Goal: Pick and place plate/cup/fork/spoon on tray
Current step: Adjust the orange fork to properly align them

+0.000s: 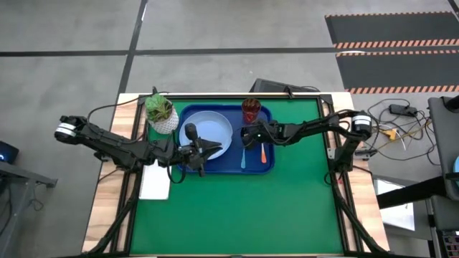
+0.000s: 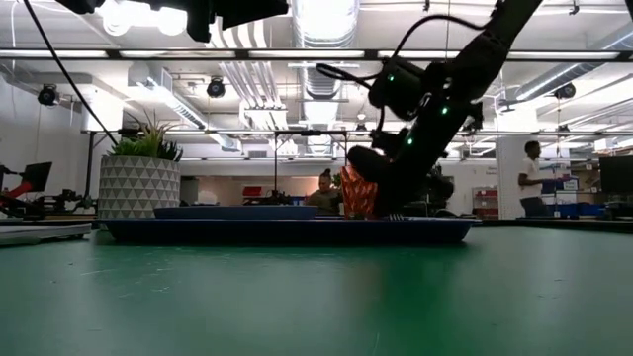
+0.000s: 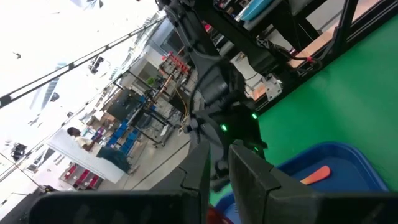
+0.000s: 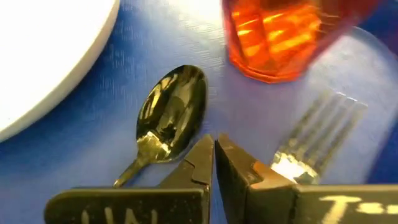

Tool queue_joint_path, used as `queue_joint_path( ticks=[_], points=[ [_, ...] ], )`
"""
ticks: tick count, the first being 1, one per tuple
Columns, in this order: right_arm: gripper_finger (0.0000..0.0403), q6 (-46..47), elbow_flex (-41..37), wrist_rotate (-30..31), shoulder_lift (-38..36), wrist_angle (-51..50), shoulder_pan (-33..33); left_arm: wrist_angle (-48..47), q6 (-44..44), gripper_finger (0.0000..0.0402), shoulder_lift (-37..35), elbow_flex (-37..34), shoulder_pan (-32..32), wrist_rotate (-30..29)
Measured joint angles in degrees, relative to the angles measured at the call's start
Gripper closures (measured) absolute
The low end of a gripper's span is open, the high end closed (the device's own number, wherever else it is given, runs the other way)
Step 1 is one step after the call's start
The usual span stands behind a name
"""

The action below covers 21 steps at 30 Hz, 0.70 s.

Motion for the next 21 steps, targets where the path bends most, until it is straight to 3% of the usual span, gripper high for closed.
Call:
queue_joint_path(
  ticks=[8, 13, 21],
  points=[
    [0.0394, 12.9, 0.0, -3.2, -8.2, -18.8, -1.0, 0.0, 0.3, 0.0362, 0.0, -0.3, 0.1, 0.0],
    [0.0386, 15.2, 0.0, -3.5, -8.8, -21.0, 0.2, 0.0, 0.3, 0.0362, 0.0, -0.4, 0.3, 0.0],
    [0.0316, 15.9, 0.0, -3.0, -5.6, -19.4, 0.6, 0.0, 0.3, 0.0362, 0.0, -0.4, 0.3, 0.0]
  ],
)
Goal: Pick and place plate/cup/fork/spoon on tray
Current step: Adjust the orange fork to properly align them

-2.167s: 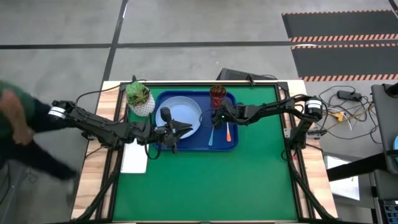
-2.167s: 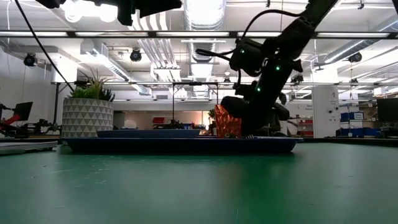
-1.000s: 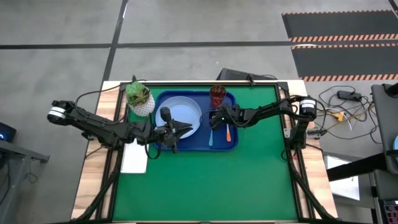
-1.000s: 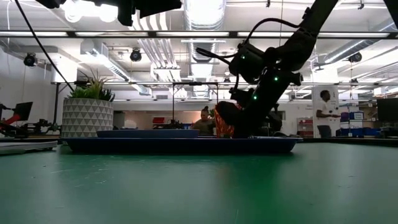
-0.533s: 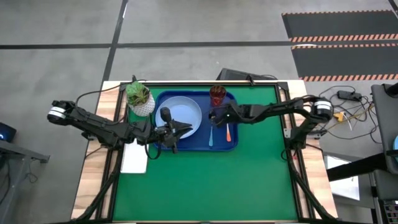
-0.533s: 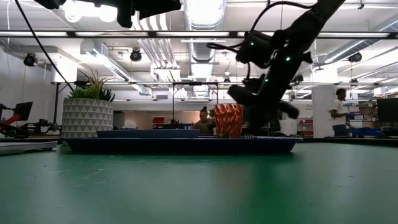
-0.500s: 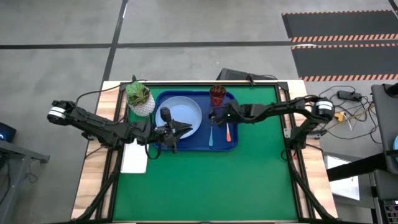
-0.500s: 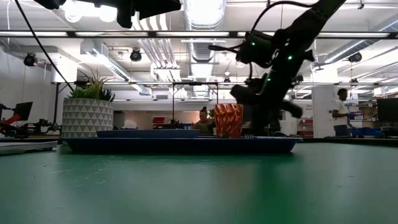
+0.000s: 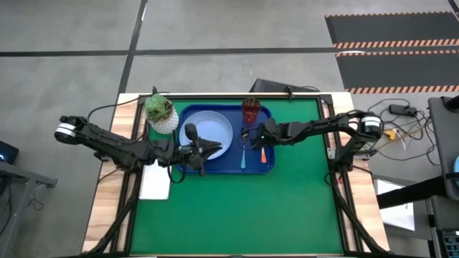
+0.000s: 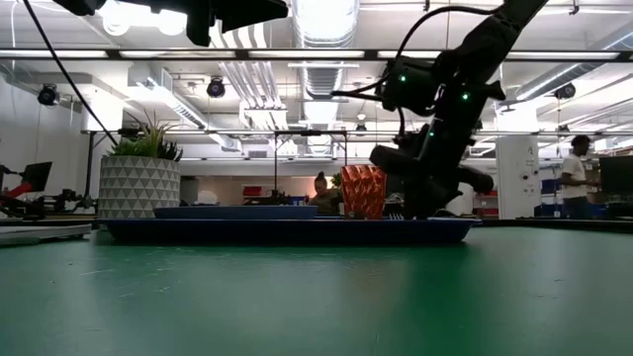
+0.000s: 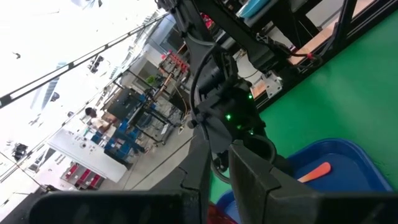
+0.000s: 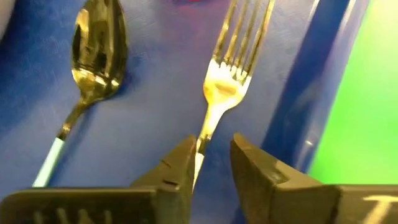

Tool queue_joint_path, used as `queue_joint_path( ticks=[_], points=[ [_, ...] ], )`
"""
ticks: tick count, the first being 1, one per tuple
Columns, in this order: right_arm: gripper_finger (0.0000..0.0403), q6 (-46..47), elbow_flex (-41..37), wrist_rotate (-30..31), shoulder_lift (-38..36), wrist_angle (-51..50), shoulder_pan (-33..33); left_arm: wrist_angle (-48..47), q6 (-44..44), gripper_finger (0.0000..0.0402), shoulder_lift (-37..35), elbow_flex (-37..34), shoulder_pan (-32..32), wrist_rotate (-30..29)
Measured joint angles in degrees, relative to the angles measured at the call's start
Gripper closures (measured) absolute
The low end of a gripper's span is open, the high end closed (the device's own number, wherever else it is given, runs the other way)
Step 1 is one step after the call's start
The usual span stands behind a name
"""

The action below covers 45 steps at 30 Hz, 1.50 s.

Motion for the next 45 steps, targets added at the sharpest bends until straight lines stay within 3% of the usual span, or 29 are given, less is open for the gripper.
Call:
queue_joint_path(
  ticks=[7, 13, 22, 37, 45],
  points=[
    [0.0265, 0.1, 0.0, 0.0, 0.9, 2.5, 0.0, 0.0, 0.0, 0.0362, 0.0, 0.0, 0.0, 0.0],
    [0.0260, 0.1, 0.0, 0.1, 1.6, 3.0, 0.0, 0.0, 0.0, 0.0362, 0.0, 0.0, 0.0, 0.0],
    [0.0295, 0.1, 0.0, 0.4, 4.1, 4.6, 0.4, 0.0, 0.0, 0.0362, 0.0, -0.1, 0.0, -0.1],
    [0.0387, 1.0, 0.0, -0.8, 1.6, 4.4, 0.6, 0.0, 0.1, 0.0362, 0.0, -0.2, 0.1, -0.2],
    [0.0394, 2.2, 0.0, -2.8, 1.5, 4.5, 1.0, 0.0, 0.1, 0.0362, 0.0, -0.2, 0.1, -0.2]
  ],
)
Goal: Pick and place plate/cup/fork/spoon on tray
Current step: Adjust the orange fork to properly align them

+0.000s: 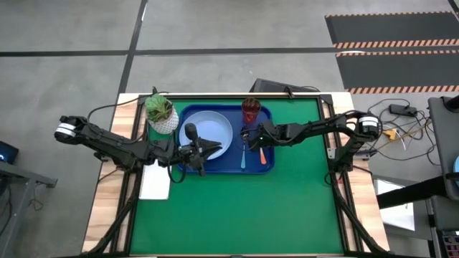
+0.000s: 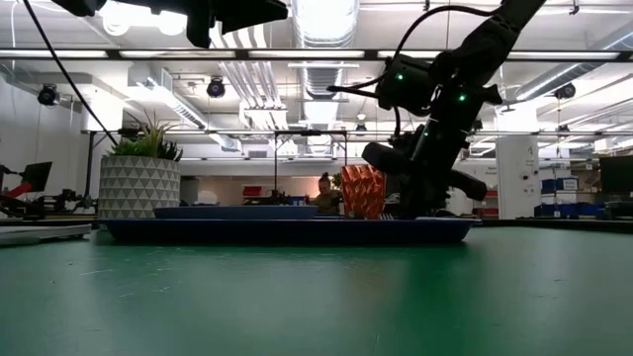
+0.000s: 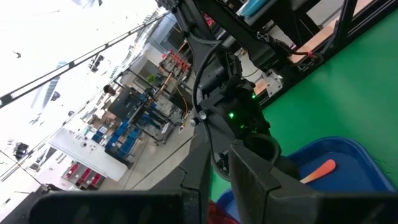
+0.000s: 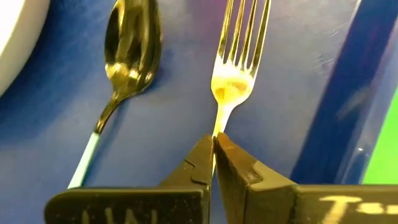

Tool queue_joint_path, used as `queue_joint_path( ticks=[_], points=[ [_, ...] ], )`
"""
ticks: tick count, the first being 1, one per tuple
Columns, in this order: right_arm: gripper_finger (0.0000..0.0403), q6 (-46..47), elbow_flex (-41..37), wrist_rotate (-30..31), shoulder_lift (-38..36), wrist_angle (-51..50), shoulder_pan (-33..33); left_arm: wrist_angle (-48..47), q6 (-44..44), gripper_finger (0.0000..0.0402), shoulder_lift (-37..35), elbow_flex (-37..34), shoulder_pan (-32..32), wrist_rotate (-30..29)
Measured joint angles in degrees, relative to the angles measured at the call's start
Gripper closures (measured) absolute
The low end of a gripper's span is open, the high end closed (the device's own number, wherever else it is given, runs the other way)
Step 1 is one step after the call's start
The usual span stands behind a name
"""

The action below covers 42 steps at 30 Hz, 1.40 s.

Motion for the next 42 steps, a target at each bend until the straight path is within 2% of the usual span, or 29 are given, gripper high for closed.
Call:
queue_joint_path(
  ticks=[17, 32, 42],
  points=[
    [0.0394, 1.2, 0.0, -0.7, -0.8, -0.6, 2.7, 0.0, 0.0, 0.0362, 0.0, 0.0, 0.0, 0.0],
    [0.0394, 5.2, 0.0, -0.1, -1.2, -2.5, 8.7, 0.0, 0.0, 0.0362, 0.0, 0.1, 0.0, 0.0],
    [0.0394, 8.2, 0.0, 0.9, -1.2, -6.9, 10.1, 0.0, 0.0, 0.0362, 0.0, 0.0, 0.0, 0.0]
  ],
)
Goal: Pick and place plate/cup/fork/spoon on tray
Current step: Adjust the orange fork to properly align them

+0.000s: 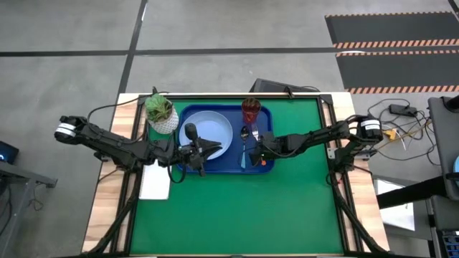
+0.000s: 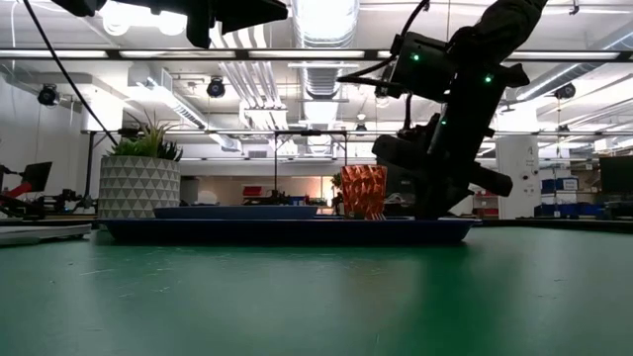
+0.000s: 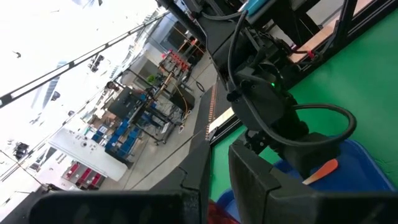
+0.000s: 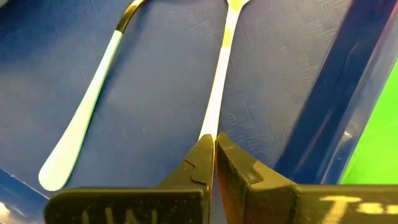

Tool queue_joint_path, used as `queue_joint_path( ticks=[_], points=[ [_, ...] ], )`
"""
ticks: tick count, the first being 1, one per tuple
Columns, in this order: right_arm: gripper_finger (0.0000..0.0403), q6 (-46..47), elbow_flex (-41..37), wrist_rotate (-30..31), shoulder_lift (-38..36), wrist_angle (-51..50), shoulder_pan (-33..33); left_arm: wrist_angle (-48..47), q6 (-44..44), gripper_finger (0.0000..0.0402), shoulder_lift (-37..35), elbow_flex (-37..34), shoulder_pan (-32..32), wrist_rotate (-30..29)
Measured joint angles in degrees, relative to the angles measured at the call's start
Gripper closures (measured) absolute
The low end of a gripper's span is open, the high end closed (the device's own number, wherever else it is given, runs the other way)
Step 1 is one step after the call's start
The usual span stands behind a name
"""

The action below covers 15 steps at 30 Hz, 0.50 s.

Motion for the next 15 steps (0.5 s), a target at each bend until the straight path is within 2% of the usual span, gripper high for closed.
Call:
queue_joint_path(
  ticks=[15],
  points=[
    [0.0394, 1.9, 0.0, -1.5, 0.1, 3.8, 2.8, 0.0, 0.0, 0.0362, 0.0, 0.2, 0.0, 0.0]
  ],
)
